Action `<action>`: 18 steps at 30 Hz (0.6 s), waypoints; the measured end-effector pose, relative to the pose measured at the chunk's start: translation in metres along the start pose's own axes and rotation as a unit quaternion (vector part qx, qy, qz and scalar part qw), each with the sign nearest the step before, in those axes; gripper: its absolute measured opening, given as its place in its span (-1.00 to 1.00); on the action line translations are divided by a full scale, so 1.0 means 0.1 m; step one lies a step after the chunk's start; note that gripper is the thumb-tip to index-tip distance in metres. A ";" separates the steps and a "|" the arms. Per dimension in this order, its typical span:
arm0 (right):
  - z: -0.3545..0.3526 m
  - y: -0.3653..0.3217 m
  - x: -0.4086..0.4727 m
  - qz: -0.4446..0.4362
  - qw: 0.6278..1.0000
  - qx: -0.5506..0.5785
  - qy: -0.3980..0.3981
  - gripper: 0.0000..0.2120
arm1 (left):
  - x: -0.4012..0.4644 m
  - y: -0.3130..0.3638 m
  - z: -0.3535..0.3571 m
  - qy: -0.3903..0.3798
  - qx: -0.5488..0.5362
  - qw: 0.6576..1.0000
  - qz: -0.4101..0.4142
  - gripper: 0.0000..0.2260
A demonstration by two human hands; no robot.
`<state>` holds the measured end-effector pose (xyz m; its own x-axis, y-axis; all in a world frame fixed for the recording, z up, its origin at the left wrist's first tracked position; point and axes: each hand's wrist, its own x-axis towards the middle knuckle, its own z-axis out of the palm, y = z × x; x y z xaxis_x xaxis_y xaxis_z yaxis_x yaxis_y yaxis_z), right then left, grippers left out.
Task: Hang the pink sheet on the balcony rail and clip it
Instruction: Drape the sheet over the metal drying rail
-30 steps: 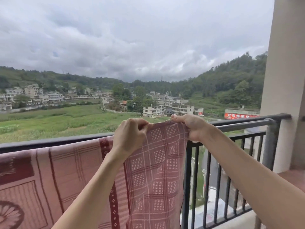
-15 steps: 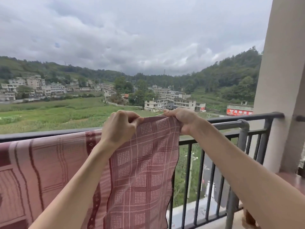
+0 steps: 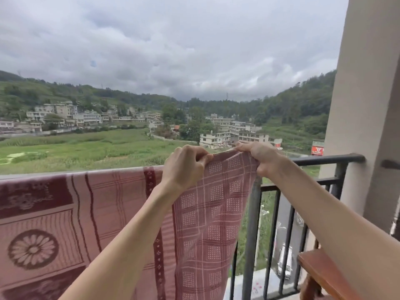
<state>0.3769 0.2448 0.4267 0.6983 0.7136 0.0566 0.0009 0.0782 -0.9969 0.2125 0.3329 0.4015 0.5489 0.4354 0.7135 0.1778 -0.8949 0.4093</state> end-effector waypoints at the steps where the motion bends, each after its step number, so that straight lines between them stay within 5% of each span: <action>1: -0.11 0.00 0.03 0.000 1.000 0.003 0.002 -0.96 | 0.05 0.06 0.10 -0.001 0.001 1.000 0.002 -0.86; 13: -0.81 0.20 0.23 0.001 0.995 0.073 -0.074 -0.90 | 0.20 0.38 0.69 0.023 0.028 0.999 -0.017 -0.85; 18: -1.00 0.58 0.19 0.126 0.969 0.156 -0.147 -0.89 | -0.19 0.41 0.92 0.026 0.076 0.995 -0.050 -0.79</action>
<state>0.4615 0.1935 0.3650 0.4136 0.9016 -0.1270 -0.3914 0.0501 -0.9188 0.2840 0.2791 0.3522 0.4801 0.5242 0.7033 0.3538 -0.8494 0.3916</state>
